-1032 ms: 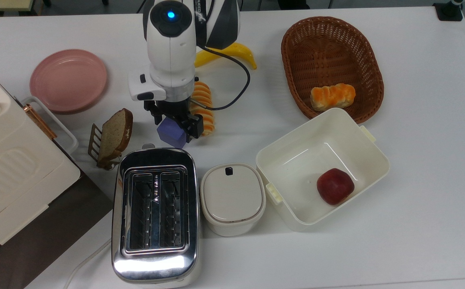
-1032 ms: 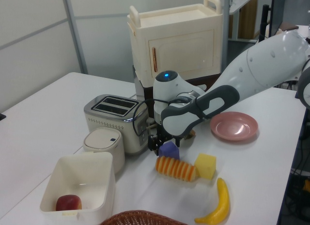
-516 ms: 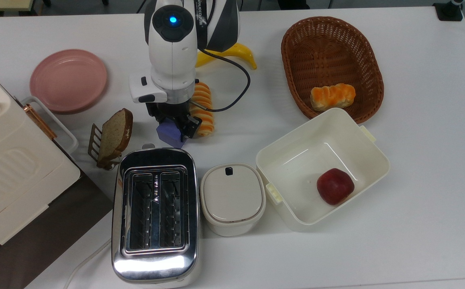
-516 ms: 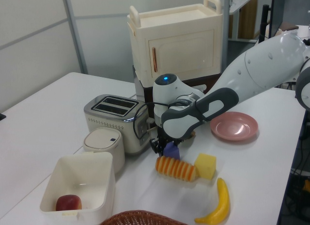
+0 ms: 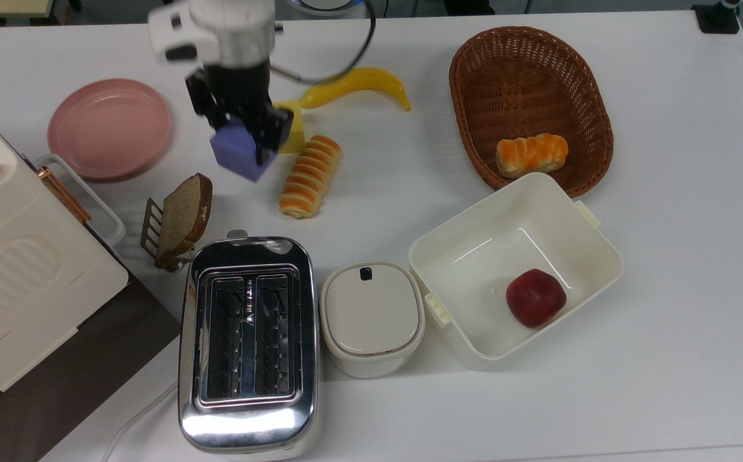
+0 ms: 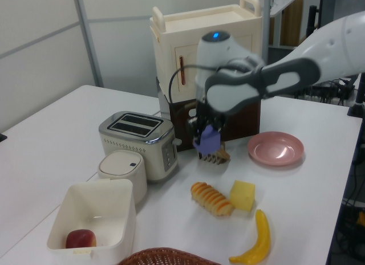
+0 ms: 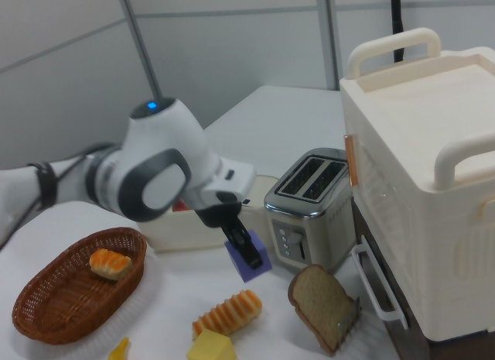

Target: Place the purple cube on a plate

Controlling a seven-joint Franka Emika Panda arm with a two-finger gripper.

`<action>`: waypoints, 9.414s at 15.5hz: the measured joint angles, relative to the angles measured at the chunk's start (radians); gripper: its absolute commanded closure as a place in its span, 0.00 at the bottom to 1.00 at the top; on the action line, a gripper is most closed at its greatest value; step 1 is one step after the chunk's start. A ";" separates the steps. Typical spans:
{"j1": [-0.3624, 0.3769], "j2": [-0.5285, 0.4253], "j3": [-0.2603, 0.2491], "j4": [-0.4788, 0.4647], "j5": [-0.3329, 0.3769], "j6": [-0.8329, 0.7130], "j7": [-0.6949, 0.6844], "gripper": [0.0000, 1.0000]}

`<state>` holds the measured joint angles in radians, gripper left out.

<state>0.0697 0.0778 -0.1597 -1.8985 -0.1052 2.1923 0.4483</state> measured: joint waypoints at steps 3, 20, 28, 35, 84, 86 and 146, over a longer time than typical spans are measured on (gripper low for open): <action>-0.064 -0.077 -0.010 -0.005 0.000 -0.064 -0.035 0.74; -0.269 0.076 -0.128 -0.082 0.008 -0.005 -0.234 0.74; -0.289 0.127 -0.129 -0.081 0.008 0.028 -0.263 0.29; -0.291 0.145 -0.128 -0.081 0.008 0.028 -0.267 0.00; 0.027 -0.141 0.036 -0.439 -0.108 -0.003 -0.164 0.00; 0.028 -0.109 0.036 -0.438 -0.108 0.027 -0.164 0.00; 0.015 -0.116 0.088 0.189 0.007 -0.482 -0.187 0.00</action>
<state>0.0846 -0.0382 -0.0713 -1.7099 -0.0984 1.7104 0.2615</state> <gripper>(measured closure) 0.000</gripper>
